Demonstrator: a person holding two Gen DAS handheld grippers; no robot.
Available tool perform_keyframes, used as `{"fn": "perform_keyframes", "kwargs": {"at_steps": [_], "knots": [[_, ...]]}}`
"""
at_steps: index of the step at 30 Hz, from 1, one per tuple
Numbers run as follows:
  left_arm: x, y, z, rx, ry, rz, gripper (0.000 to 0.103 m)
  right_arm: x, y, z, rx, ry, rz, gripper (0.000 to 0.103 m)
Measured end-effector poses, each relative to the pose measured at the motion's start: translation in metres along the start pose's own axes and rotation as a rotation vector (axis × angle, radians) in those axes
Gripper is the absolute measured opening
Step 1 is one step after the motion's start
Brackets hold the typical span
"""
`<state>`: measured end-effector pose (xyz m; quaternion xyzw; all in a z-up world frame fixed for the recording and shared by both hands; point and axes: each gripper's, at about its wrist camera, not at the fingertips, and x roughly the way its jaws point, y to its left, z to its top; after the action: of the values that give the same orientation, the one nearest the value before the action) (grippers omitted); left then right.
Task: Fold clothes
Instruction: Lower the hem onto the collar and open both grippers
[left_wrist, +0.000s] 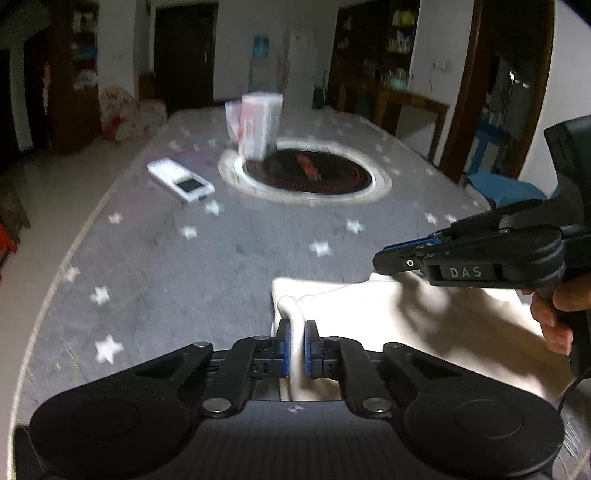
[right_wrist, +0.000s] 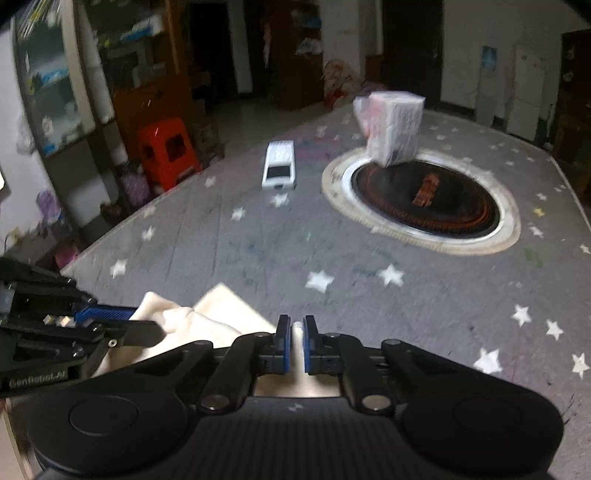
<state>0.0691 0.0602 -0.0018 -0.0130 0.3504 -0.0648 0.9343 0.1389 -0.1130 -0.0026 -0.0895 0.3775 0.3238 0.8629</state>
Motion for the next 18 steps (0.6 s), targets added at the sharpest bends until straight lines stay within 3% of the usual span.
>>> {"fn": "perform_keyframes", "kwargs": {"at_steps": [7, 11, 15, 18], "knots": [[0.029, 0.001, 0.000, -0.004, 0.040, 0.047, 0.013, 0.018, -0.012, 0.001, 0.054, 0.036, -0.003, 0.007], [0.026, 0.002, 0.002, -0.014, 0.035, 0.049, 0.018, -0.005, -0.024, 0.007, 0.070, 0.029, 0.000, 0.009], [0.014, -0.002, 0.005, -0.004, 0.006, 0.057, 0.040, -0.039, -0.040, 0.007, 0.065, 0.028, -0.031, 0.011], [0.002, -0.009, 0.007, 0.003, -0.017, 0.039, 0.042, -0.063, -0.053, 0.000, 0.050, 0.045, -0.077, 0.011]]}}
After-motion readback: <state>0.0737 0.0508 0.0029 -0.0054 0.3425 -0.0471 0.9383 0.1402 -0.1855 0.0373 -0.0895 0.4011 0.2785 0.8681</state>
